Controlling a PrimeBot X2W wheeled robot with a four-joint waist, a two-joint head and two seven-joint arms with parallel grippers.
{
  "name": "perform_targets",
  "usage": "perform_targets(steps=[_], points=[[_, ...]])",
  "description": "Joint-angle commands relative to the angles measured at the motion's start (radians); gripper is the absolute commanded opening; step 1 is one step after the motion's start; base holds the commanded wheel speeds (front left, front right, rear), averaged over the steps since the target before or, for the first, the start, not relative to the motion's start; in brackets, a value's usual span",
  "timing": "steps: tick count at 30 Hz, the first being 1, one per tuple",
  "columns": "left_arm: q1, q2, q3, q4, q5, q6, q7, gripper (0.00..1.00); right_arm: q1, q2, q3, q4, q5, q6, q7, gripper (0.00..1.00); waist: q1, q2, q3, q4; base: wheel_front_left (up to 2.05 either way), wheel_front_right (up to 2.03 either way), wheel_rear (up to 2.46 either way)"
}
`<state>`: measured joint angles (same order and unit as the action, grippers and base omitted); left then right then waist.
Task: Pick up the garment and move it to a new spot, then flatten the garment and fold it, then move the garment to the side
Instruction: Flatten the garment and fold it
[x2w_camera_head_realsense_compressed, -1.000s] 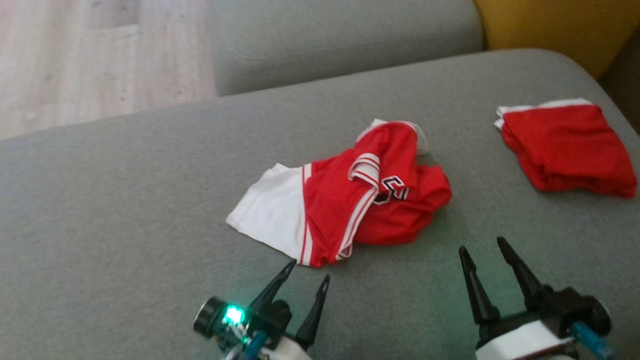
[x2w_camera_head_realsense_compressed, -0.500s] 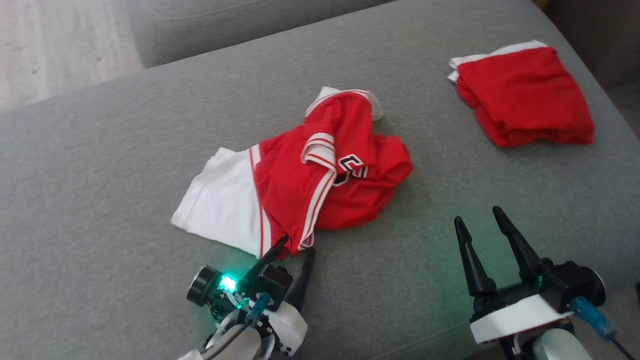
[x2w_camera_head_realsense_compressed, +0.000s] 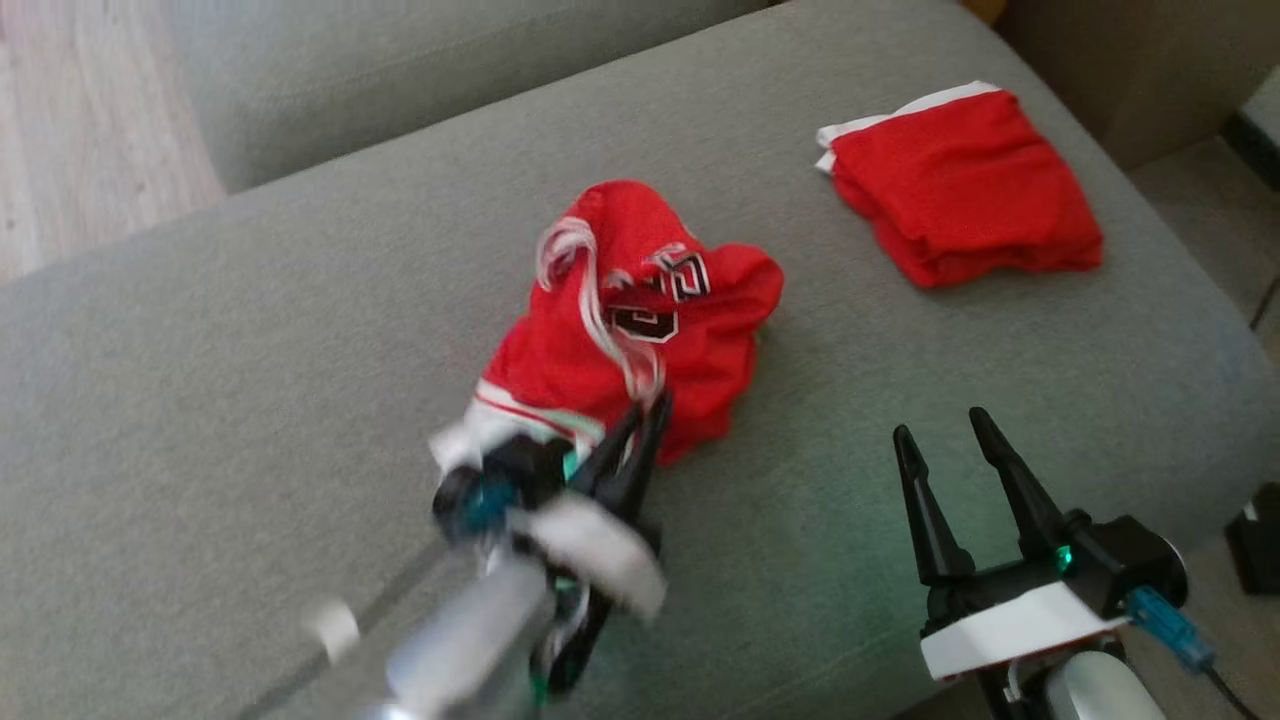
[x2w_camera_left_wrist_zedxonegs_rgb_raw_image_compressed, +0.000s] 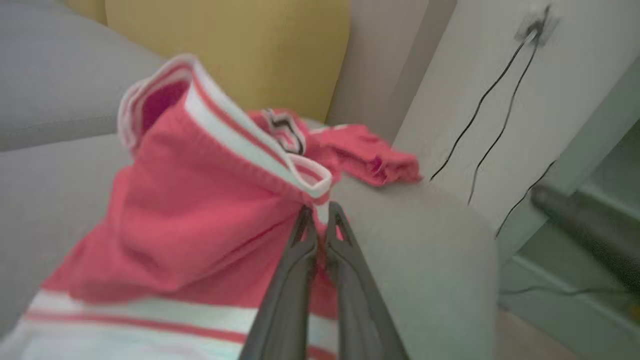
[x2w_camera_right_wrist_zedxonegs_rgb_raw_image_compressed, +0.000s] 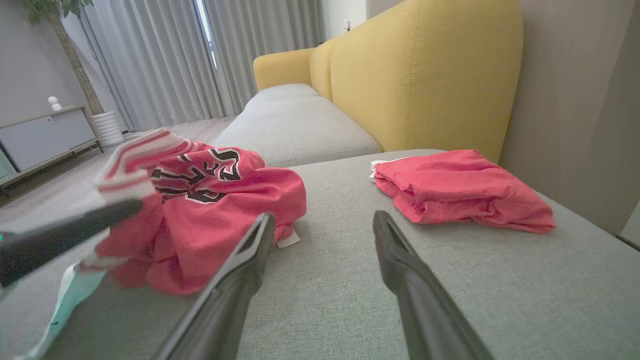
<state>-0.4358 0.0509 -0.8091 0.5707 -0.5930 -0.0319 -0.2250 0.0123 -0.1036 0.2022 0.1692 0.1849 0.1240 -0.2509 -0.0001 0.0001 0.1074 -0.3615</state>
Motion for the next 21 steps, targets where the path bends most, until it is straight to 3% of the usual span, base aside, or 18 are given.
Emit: perform_targets(steps=[1, 5, 13, 18, 21], points=[[-0.129, -0.001, 0.033, -0.085, -0.08, -0.012, 0.02, 0.0, -0.023, 0.005, 0.024, -0.028, 0.003, 0.007, -0.011, 1.0, 0.0001, -0.0001, -0.023, -0.023, 0.0, 0.0, 0.0], [-0.302, -0.001, 0.057, -0.18, -0.29, -0.012, 0.09, 0.0, -0.018, 0.018, 0.022, -0.032, 0.012, 0.007, -0.011, 1.0, 0.0001, -0.0001, -0.034, -0.042, 0.0, 0.0, 0.0], [-0.697, -0.001, 0.147, -0.179, -0.616, 0.086, 0.097, 0.0, 0.003, 0.033, -0.002, -0.036, 0.027, 0.007, -0.011, 1.0, 0.0001, -0.0001, -0.066, -0.04, 0.0, 0.0, 0.0], [-0.783, -0.001, 0.183, -0.121, -0.689, 0.134, 0.029, 0.0, 0.015, 0.036, -0.028, -0.044, 0.03, 0.007, -0.011, 1.0, 0.0001, -0.0001, -0.076, -0.004, 0.0, 0.0, 0.0], [-0.731, 0.01, 0.206, -0.071, -0.689, 0.165, -0.004, 0.0, 0.022, 0.039, -0.038, -0.05, 0.023, 0.007, -0.011, 1.0, 0.0001, -0.0001, -0.078, 0.033, 0.0, 0.0, 0.0]])
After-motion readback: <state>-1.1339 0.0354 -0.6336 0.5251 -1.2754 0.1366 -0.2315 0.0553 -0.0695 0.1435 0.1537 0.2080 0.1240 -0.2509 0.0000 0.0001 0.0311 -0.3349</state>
